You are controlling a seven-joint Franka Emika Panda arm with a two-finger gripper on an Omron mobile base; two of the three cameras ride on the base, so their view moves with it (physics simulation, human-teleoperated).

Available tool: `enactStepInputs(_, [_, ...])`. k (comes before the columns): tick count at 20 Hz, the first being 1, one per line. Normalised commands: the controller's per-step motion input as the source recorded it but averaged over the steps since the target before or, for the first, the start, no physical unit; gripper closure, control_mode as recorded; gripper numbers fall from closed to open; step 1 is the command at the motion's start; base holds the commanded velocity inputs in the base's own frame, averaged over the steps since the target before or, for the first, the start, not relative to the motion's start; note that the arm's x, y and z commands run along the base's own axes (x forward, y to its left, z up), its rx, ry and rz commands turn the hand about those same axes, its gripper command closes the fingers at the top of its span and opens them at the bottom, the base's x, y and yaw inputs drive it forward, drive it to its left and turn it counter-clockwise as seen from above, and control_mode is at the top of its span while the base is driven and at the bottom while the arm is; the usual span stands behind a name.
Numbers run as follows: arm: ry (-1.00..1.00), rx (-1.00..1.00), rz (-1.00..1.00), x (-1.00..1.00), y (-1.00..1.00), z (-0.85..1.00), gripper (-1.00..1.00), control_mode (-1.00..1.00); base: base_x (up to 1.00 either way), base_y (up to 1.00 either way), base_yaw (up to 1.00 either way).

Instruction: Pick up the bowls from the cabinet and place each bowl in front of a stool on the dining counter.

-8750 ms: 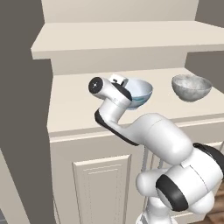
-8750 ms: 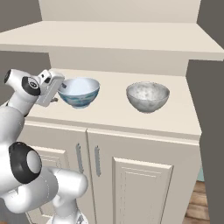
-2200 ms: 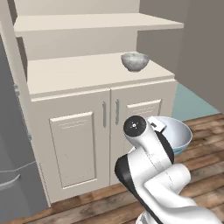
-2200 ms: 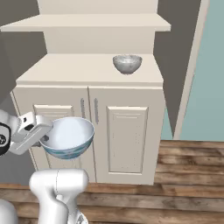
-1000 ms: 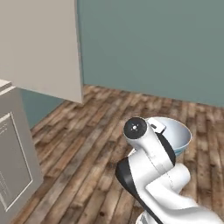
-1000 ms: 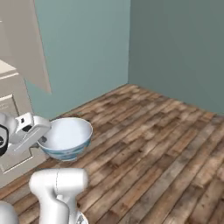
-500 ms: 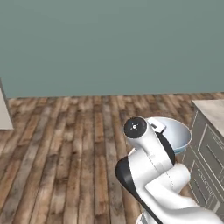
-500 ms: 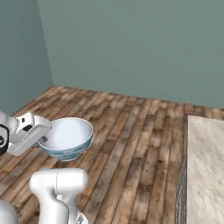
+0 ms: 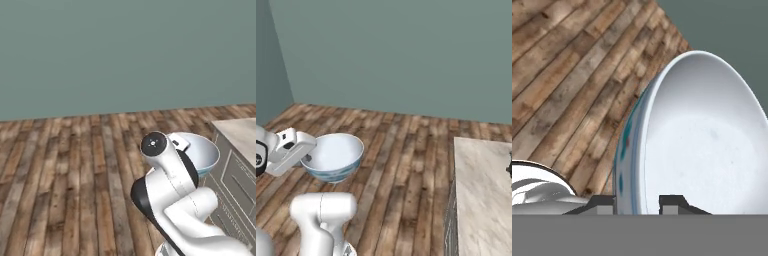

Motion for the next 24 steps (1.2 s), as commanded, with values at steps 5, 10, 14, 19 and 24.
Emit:
enactStepInputs(5, [0.00, 0.00, 0.00, 0.00, 0.00, 0.00, 1.00, 1.00, 1.00, -0.61, -0.05])
enactStepInputs(10, [0.00, 0.00, 0.00, 0.00, 0.00, 0.00, 1.00, 1.00, 1.00, -0.16, -0.15])
enactStepInputs(14, [0.00, 0.00, 0.00, 0.00, 0.00, 0.00, 1.00, 1.00, 1.00, 0.15, -0.20])
enactStepInputs(19, [0.00, 0.00, 0.00, 0.00, 0.00, 0.00, 1.00, 1.00, 1.00, 0.29, -0.31])
enactStepInputs(24, [0.00, 0.00, 0.00, 0.00, 0.00, 0.00, 1.00, 1.00, 1.00, 0.53, -0.49])
